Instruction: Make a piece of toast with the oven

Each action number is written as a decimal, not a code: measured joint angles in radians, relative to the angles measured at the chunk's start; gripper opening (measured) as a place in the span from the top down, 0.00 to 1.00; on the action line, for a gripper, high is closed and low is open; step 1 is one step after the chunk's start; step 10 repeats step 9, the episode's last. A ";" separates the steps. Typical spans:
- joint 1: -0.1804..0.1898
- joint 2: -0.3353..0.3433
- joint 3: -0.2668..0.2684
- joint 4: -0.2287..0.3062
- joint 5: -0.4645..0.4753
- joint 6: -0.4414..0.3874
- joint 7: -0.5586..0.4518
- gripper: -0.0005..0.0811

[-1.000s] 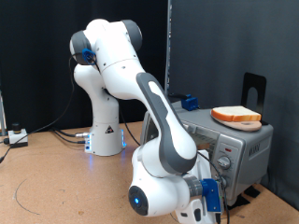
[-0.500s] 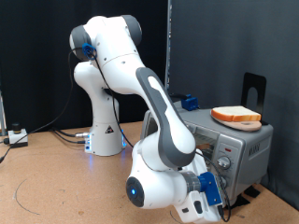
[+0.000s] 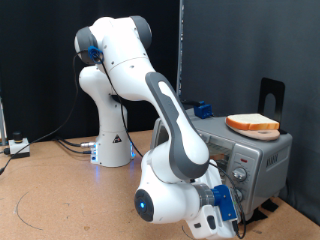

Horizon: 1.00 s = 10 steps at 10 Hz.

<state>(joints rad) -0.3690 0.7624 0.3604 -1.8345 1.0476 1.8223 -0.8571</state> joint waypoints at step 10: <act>-0.107 -0.088 -0.078 0.002 -0.053 -0.209 0.160 0.01</act>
